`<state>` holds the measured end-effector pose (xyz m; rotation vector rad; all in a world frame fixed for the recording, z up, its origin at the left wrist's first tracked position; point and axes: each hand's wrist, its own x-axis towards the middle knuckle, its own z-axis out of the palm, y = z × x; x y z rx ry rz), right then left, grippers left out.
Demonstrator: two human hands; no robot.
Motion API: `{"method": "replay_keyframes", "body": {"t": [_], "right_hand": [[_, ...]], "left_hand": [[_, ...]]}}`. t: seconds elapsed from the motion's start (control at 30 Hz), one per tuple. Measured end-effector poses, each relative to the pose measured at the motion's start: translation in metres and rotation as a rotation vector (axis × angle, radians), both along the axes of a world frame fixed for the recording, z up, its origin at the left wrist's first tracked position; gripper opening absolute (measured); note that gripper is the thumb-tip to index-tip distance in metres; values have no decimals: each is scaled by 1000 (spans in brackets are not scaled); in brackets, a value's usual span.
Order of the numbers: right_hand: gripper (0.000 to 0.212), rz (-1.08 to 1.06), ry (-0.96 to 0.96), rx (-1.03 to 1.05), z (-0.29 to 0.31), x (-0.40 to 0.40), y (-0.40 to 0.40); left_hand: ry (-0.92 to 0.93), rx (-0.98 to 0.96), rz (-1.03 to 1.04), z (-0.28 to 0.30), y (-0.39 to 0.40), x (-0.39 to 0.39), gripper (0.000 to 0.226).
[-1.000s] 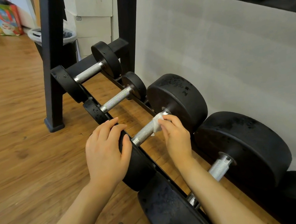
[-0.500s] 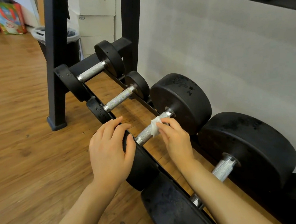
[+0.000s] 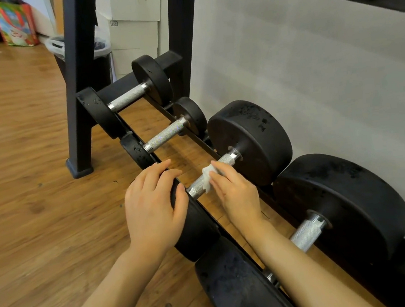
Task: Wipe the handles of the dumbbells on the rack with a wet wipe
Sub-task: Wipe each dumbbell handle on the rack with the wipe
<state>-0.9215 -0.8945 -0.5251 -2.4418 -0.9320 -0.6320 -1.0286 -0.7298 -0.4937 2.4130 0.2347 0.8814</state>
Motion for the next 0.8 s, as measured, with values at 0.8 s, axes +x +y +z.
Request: {"method": "replay_keyframes", "body": {"t": [0.8], "right_hand": [[40, -71, 65, 65, 6, 5, -7]], "left_hand": [[0, -2, -5, -1, 1, 1, 38]]}}
